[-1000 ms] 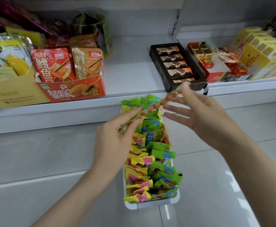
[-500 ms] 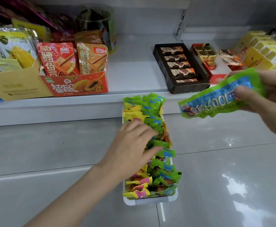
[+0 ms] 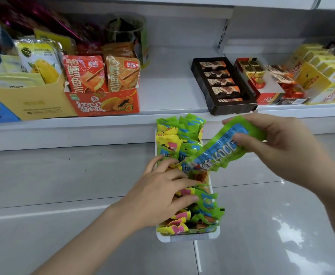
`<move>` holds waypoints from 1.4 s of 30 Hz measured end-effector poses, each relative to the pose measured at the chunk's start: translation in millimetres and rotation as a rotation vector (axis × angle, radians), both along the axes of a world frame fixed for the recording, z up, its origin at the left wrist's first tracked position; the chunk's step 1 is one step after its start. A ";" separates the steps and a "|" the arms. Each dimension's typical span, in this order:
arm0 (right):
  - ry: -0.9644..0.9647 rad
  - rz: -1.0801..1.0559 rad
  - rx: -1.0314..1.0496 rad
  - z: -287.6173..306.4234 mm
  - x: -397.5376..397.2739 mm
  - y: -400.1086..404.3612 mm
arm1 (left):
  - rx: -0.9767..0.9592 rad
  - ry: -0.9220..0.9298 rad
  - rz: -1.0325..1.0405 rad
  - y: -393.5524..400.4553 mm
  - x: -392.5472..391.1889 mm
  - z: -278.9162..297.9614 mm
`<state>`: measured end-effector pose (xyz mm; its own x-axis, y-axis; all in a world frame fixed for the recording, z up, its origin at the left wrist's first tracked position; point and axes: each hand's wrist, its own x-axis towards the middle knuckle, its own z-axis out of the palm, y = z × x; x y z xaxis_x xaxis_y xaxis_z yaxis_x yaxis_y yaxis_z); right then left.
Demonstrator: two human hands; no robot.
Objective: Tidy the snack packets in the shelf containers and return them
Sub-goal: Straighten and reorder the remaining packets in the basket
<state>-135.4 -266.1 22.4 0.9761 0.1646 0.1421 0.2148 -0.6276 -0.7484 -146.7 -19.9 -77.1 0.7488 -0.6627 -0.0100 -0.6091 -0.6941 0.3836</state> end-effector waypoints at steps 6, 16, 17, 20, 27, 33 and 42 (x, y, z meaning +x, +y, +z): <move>-0.040 0.023 -0.022 13.7 -5.2 -6.5 | 0.047 0.024 0.002 -3.5 3.6 1.1; 0.002 0.157 -0.413 -47.1 5.7 43.6 | -0.042 -0.023 -0.008 -1.1 9.6 1.3; 0.031 0.171 -0.469 -55.1 5.1 46.4 | -0.044 -0.016 -0.013 -0.5 10.6 1.0; 0.062 0.098 -0.433 -63.0 1.1 38.8 | -0.077 0.006 -0.019 3.7 12.2 0.0; 0.112 0.090 -0.538 -68.9 7.2 47.1 | -0.329 0.074 0.127 1.8 27.3 4.2; 0.173 0.124 -0.436 -59.3 12.1 21.2 | -0.207 0.112 0.224 -19.1 50.5 15.4; 0.237 -0.020 -0.262 -75.6 5.8 19.2 | -0.192 0.081 0.302 -28.3 57.6 12.0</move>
<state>-129.6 -246.9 -53.2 0.9803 0.1459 -0.1328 0.0403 -0.8070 -0.5891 -89.1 -48.2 -65.0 0.9129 -0.4073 0.0257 -0.3500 -0.7490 0.5626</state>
